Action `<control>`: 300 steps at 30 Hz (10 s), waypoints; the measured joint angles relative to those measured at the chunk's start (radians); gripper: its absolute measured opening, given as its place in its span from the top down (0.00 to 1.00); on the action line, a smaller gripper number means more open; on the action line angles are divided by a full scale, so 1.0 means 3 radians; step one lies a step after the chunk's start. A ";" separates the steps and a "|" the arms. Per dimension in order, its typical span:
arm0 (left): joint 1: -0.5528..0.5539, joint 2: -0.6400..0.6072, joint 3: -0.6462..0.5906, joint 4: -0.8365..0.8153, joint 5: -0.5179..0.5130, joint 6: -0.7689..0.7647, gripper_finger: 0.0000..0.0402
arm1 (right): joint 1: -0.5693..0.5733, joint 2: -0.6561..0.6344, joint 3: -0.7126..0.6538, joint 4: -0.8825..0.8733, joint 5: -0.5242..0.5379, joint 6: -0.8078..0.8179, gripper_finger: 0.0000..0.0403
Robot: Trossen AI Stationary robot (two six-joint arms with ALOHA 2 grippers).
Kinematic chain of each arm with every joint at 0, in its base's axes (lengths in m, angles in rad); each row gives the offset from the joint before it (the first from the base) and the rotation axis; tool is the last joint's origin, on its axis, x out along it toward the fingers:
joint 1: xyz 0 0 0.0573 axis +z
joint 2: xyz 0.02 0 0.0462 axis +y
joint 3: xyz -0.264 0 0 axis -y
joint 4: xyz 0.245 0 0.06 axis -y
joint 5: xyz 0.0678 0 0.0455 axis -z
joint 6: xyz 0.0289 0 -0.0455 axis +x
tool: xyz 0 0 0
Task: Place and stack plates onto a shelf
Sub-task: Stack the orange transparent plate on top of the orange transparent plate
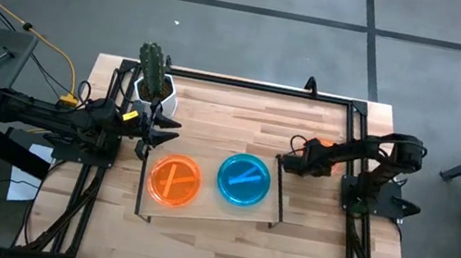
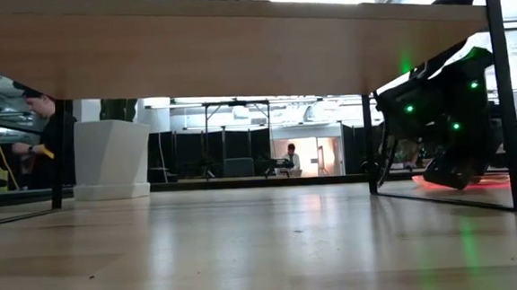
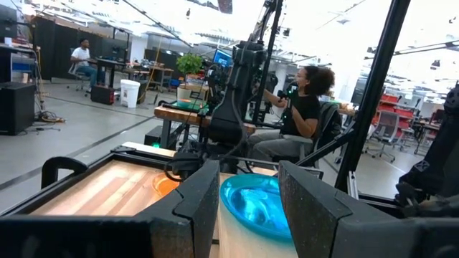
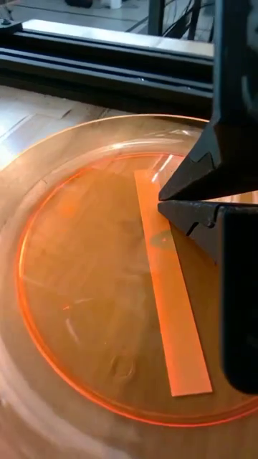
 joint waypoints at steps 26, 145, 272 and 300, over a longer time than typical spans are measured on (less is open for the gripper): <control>0.0001 0.0001 0.0000 -0.0003 -0.0001 0.0003 0.66 | -0.1282 0.0014 0.0365 0.1131 -0.0018 -0.1382 1.00; 0.0000 -0.0001 -0.0001 -0.0246 -0.0305 -0.0099 0.66 | -0.1224 -0.0375 -0.1059 0.4704 -0.0495 -0.0024 0.99; 0.0000 0.0000 -0.0001 -0.0149 -0.0258 -0.0261 0.66 | 0.1113 0.0446 0.2003 0.4370 -0.1057 -0.1257 0.72; 0.0001 0.0000 -0.0001 -0.0154 -0.0275 -0.0262 0.66 | 0.1206 0.0525 0.2004 0.4790 -0.1278 -0.1137 0.62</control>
